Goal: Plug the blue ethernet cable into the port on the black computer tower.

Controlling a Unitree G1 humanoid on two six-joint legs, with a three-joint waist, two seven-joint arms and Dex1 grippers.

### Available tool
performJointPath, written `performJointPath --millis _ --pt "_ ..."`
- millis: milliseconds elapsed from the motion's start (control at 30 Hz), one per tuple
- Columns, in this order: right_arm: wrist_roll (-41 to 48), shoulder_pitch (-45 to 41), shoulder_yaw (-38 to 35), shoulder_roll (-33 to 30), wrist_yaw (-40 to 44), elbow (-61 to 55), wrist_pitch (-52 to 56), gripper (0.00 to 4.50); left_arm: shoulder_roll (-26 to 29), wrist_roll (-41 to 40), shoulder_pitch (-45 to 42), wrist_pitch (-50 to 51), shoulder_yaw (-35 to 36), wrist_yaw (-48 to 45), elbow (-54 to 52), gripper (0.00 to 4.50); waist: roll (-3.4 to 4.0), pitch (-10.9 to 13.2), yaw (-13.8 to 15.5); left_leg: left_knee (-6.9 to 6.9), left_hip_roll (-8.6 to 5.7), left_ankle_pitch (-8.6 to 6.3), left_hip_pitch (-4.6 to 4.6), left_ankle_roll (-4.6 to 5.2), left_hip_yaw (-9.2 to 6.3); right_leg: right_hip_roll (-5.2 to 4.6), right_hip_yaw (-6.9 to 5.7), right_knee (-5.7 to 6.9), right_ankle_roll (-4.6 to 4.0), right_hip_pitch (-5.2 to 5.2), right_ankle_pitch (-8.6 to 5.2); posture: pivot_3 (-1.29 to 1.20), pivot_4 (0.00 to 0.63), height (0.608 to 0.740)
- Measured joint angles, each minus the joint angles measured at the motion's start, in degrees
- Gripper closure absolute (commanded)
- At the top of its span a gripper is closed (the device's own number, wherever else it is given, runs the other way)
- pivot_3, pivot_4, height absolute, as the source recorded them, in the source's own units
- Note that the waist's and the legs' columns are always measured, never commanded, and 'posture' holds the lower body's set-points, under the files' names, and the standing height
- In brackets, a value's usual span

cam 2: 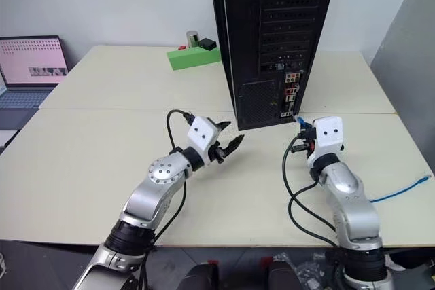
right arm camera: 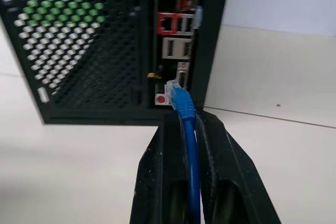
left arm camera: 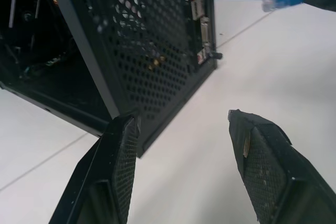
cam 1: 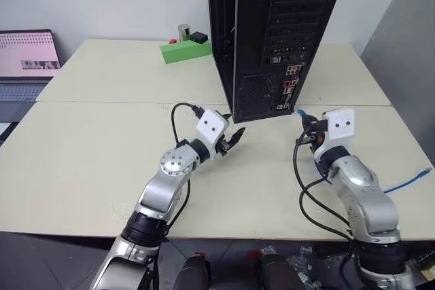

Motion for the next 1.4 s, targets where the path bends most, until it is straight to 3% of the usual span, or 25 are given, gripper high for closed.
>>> performJointPath --millis 233,567,1400 --pt "-0.66 -5.73 -2.27 6.04 -5.53 0.64 0.03 4.5 -3.54 1.68 -3.97 6.77 0.12 2.98 -1.17 1.69 0.0 0.0 0.02 -0.01 0.0 0.0 -0.01 0.0 0.0 0.0 0.0 0.0 0.0 -0.02 0.0 0.0 0.15 0.74" --pt "0.03 -9.15 -2.09 11.35 -6.66 2.64 0.84 4.5 -4.99 0.93 -6.31 10.27 1.63 3.22 -3.3 1.69 0.0 0.0 -0.04 -0.04 0.0 0.0 -0.01 0.0 0.01 0.0 0.01 0.0 -0.01 -0.03 0.0 0.0 0.15 0.74" --pt "-1.53 -15.79 -2.71 13.96 -8.12 14.62 -2.53 4.5 -6.13 0.68 -5.68 11.85 1.72 2.27 -3.31 1.69 0.0 0.0 -0.04 -0.05 0.0 0.0 -0.02 0.0 0.02 -0.01 0.01 -0.01 -0.01 -0.06 0.0 0.0 0.15 0.74"
